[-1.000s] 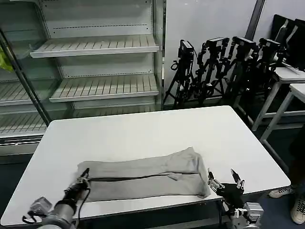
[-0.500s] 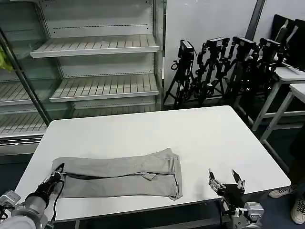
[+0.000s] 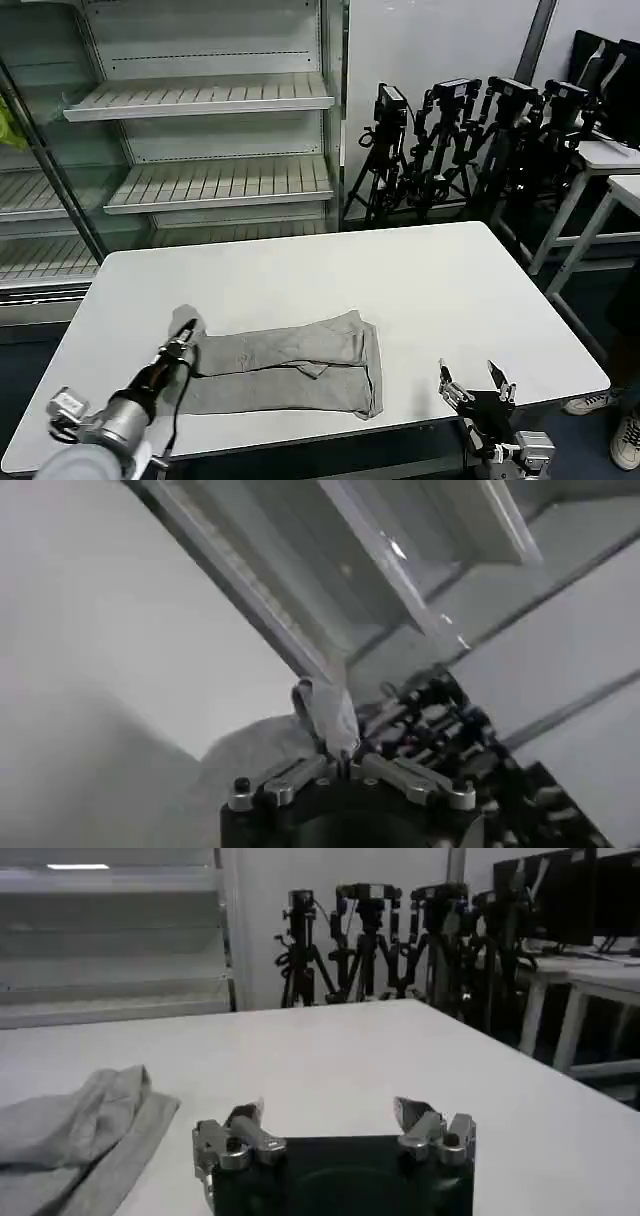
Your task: Fold and organize the clothes.
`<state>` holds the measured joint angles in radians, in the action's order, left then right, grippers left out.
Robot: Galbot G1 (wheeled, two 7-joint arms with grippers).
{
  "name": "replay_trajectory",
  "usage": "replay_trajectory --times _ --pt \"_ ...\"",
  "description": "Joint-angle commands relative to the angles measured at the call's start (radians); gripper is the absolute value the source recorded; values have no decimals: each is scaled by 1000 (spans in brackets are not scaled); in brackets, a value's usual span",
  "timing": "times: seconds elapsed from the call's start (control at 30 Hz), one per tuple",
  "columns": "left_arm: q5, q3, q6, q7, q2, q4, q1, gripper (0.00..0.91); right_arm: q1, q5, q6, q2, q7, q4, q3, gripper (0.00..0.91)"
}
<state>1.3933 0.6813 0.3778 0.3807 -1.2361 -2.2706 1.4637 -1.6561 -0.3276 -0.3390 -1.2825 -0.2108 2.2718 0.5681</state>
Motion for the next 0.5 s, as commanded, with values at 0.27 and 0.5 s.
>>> replay_trajectory --times 0.27,0.5 --pt "-278 -451 -11 4 -106 64 -154 40 -10 -2 6 4 1 0 8 907" --pt "-356 -526 -19 9 -129 146 -218 40 -11 -10 8 7 1 -1 16 907"
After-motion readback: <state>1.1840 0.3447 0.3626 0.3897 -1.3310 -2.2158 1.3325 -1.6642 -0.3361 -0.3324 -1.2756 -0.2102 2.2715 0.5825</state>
